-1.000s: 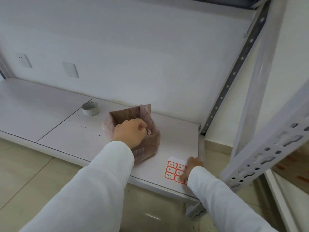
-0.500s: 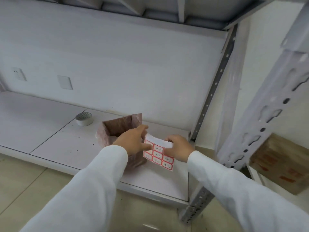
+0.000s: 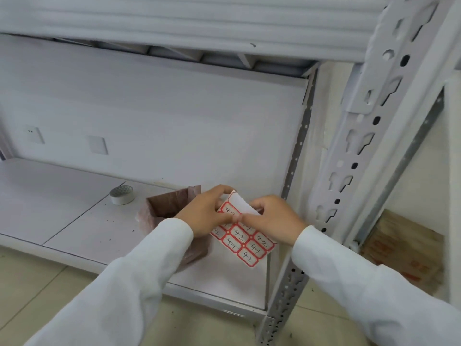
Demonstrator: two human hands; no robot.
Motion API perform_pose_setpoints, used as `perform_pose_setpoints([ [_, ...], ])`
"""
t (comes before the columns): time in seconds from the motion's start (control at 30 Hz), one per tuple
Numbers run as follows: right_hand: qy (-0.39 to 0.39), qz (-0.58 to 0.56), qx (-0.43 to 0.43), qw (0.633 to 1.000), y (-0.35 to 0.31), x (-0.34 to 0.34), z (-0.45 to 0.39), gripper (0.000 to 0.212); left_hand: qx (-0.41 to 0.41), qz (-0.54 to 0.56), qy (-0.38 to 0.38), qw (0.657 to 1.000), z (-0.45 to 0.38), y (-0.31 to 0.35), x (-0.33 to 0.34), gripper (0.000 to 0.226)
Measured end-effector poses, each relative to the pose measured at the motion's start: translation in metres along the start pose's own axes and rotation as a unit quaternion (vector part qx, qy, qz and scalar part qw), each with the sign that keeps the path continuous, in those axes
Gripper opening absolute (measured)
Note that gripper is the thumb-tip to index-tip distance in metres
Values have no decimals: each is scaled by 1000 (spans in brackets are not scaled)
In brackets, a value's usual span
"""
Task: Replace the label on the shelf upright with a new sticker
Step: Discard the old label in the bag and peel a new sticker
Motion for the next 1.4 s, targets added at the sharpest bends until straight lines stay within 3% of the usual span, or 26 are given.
perform_pose_setpoints([
  [0.07,7,-19,11,1000,3,-2,0,23,14,5,13,1000,2,4,5,60],
  [0.13,0,-72,24,997,8,-2,2,21,44,-110,77,990,1,4,7,67],
  [0.2,-7,-129,39,991,11,0,5,15,105,-269,181,940,2,3,9,60],
  [0.27,6,-187,52,981,14,2,5,11,165,-328,214,905,2,5,12,43],
  [0.33,28,-223,58,973,15,2,4,13,176,-305,198,915,1,5,17,41],
  [0.47,35,-244,54,968,12,1,7,16,101,-183,146,967,1,6,20,31],
  [0.77,26,-172,2,985,10,5,7,10,52,-92,110,988,4,5,15,18],
  [0.9,34,-171,-3,985,11,7,6,7,60,-88,94,990,6,4,14,19],
  [1.1,34,-165,-1,986,12,12,5,5,82,-188,91,975,8,6,12,22],
  [1.4,38,-137,53,988,25,27,-6,10,-17,-189,185,964,3,-7,3,21],
])
Point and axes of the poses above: each hand's wrist, its own z-axis away from the middle knuckle, its own x-axis out of the palm, y = z × x, the point moved 1 cm from there along -z, towards the middle knuckle, and after that the axes turned 3 degrees about x, right-handed, at the moved point
